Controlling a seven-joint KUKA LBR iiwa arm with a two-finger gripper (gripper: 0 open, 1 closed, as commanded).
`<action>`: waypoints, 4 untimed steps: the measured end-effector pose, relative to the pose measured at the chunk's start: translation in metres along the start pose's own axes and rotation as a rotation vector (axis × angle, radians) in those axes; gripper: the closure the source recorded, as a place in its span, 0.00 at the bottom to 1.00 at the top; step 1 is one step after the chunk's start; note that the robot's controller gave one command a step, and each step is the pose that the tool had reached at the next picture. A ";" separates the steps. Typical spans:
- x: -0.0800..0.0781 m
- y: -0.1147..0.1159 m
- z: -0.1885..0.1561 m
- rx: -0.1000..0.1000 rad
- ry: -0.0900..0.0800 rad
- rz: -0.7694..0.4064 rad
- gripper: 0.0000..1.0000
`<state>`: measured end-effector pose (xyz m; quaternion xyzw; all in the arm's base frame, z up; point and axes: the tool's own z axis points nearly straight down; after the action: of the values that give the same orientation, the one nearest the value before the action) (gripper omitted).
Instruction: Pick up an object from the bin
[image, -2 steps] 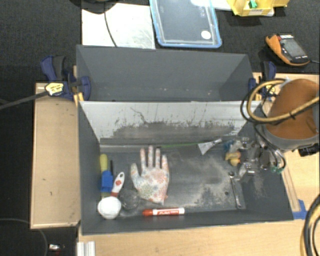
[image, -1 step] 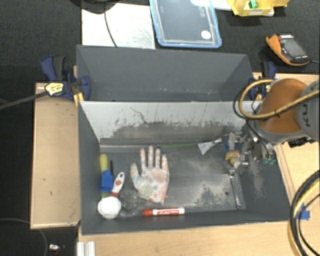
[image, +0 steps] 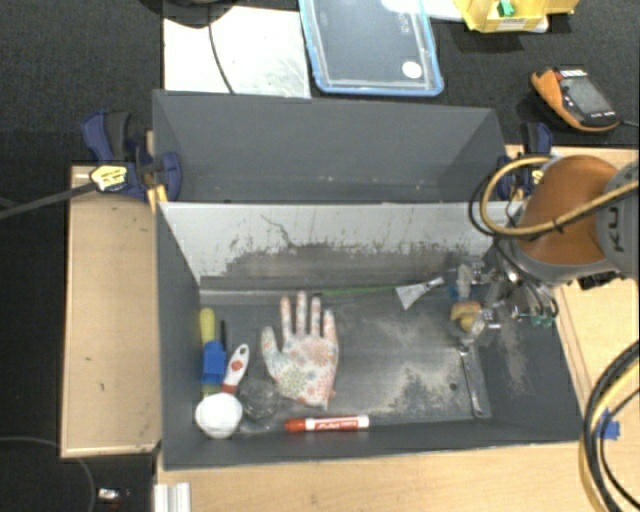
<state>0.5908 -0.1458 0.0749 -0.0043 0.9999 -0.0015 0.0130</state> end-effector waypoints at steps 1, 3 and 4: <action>-0.001 -0.002 0.000 -0.001 -0.010 0.197 0.00; 0.000 -0.007 0.002 0.000 -0.002 0.104 1.00; 0.000 -0.007 -0.016 0.001 -0.004 0.103 1.00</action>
Offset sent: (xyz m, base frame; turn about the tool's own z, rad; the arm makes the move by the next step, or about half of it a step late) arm -0.0015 -0.0068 -0.0049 0.1067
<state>0.5903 -0.1527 0.0911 0.0470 0.9988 -0.0013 0.0151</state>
